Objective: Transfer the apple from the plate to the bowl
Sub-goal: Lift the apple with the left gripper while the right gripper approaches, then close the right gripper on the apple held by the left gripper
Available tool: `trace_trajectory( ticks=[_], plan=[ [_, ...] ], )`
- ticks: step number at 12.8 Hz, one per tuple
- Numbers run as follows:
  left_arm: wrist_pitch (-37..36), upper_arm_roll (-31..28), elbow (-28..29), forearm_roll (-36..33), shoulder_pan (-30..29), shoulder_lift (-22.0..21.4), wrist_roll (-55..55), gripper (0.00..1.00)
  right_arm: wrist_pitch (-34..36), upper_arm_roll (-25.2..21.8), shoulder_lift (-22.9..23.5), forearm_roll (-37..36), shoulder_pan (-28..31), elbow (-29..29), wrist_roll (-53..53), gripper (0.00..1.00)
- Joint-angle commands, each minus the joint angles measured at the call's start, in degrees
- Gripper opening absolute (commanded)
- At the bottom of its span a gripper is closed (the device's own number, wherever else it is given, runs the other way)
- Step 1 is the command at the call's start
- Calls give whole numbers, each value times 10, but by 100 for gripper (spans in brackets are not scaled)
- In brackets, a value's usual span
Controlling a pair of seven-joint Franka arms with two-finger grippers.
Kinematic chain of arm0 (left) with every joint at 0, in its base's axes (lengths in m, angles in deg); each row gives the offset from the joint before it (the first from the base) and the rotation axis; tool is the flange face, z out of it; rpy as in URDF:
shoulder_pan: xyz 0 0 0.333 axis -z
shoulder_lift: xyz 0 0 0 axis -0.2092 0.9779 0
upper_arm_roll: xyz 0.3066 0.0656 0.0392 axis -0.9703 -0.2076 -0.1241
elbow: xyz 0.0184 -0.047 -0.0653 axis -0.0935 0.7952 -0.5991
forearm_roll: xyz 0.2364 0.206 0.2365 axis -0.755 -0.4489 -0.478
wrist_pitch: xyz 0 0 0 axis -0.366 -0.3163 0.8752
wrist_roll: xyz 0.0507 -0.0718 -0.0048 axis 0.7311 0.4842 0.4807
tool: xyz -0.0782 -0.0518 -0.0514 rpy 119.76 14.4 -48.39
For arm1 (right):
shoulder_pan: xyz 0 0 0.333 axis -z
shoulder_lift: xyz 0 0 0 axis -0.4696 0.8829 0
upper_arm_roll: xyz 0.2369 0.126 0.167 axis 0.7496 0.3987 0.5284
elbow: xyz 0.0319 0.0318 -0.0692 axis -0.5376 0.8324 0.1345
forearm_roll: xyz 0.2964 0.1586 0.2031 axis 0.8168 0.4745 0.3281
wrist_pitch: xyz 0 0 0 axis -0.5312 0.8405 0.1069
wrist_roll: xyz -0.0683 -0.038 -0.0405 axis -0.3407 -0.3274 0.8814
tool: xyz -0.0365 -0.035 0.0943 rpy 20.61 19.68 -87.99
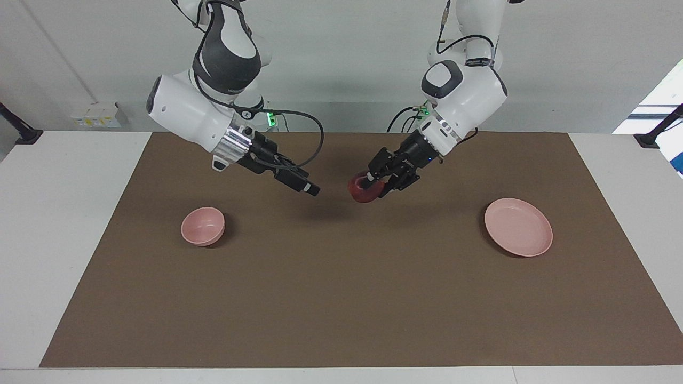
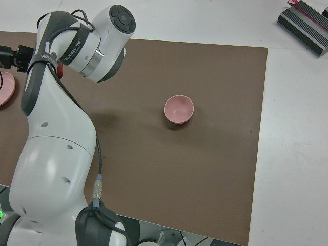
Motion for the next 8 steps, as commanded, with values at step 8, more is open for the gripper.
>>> trace_trajectory(
  ticks=[8],
  plan=[
    [85, 51, -17, 31, 5, -2, 7, 0, 136, 4, 11, 41, 9, 17, 58, 100]
  ],
)
